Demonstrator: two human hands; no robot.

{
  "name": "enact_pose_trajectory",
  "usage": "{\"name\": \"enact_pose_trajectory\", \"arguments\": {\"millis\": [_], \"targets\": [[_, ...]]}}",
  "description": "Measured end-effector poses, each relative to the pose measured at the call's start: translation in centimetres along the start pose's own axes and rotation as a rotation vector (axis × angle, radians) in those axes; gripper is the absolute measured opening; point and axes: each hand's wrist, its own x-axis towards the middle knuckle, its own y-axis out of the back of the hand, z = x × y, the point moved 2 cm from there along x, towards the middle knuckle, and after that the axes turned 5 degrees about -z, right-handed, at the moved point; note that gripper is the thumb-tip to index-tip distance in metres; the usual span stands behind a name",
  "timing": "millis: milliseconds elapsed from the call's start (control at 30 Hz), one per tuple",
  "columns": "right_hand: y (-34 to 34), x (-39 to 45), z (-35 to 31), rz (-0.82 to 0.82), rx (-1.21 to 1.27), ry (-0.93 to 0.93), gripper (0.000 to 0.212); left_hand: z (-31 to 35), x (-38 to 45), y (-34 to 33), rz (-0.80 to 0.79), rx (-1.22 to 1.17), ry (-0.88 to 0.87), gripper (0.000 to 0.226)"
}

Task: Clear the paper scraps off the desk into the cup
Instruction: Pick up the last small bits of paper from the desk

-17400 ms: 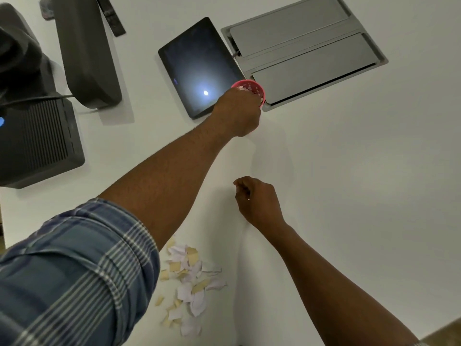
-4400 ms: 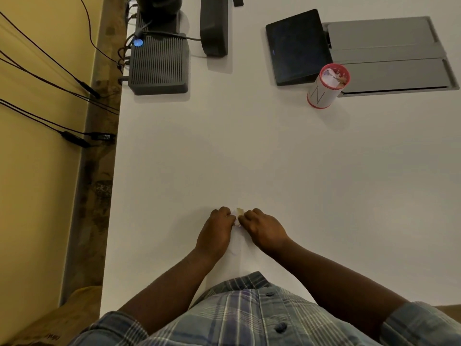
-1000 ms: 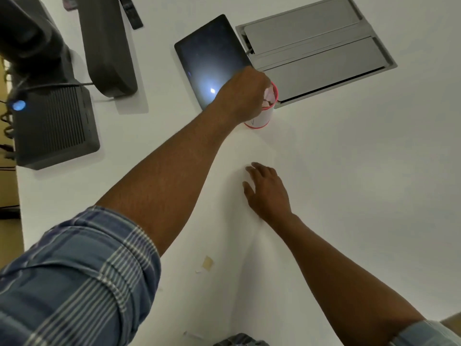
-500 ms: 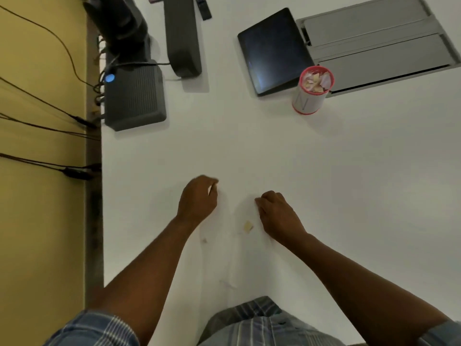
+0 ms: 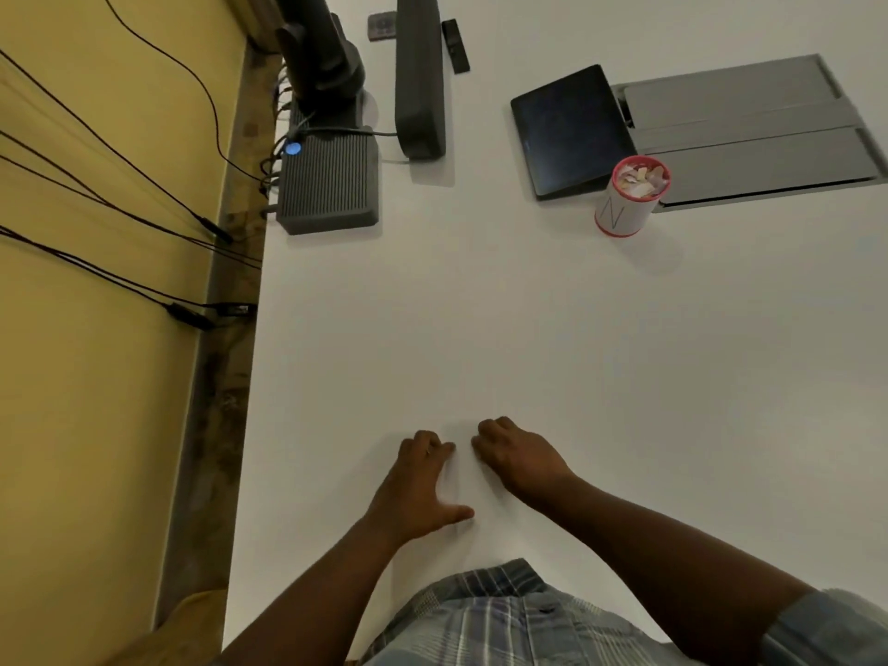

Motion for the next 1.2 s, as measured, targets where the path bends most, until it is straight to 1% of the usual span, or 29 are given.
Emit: {"name": "enact_pose_trajectory", "arguments": {"millis": [100,200,300,433,567,633,733,800,833,900,967,1000,1067,1200], "targets": [[-0.2,-0.8,-0.7,-0.012,-0.051,0.008,0.026,0.2,-1.2,-0.9,0.039,-0.005,-0.035,0.071],[-0.4,-1.5,-1.3,-0.017,-0.029,-0.032,0.023,0.4,-2.0,-1.5,0.119,-0.076,-0.067,0.042],[-0.9,-2.2,-1.7,-0.008,0.001,-0.083,0.024,0.8,-2.5,-1.8,0.222,-0.13,-0.045,0.026],[-1.4,-2.6,-1.6,0.021,0.041,-0.153,0.026,1.0,-2.7,-2.1,0.284,-0.09,-0.045,0.019],[-1.7,-2.3,-1.9,0.045,0.051,-0.222,0.026,1.0,-2.1,-1.7,0.247,-0.118,-0.01,0.02],[-2.0,-2.2,-2.0,0.05,0.043,-0.218,0.026,1.0,-1.8,-1.4,0.225,-0.148,0.02,0.02],[-2.5,-2.1,-2.0,0.074,0.061,-0.203,0.026,0.8,-1.3,-0.8,0.238,-0.256,0.088,0.016],[-2.3,-1.7,-1.6,0.074,0.124,-0.231,0.024,0.5,-1.1,-0.1,0.269,-0.412,0.175,0.016],[-2.0,-1.6,-1.3,0.087,0.203,-0.276,0.023,0.2,-1.0,0.2,0.277,-0.537,0.248,0.016],[-1.0,-1.7,-0.2,0.185,0.432,-0.41,0.016,-0.5,-0.6,1.0,0.246,-0.888,0.378,0.017],[-0.2,-2.2,1.2,0.301,0.654,-0.549,0.013,-1.1,-0.5,2.1,0.207,-1.295,0.421,0.018],[0.1,-2.5,1.8,0.323,0.734,-0.608,0.014,-1.3,-0.5,2.7,0.197,-1.456,0.431,0.018],[0.6,-2.8,2.6,0.313,0.827,-0.669,0.016,-1.9,-0.7,3.6,0.189,-1.649,0.456,0.018],[0.9,-2.7,3.0,0.304,0.96,-0.715,0.014,-2.1,-0.8,4.2,0.181,-1.876,0.481,0.017]]}}
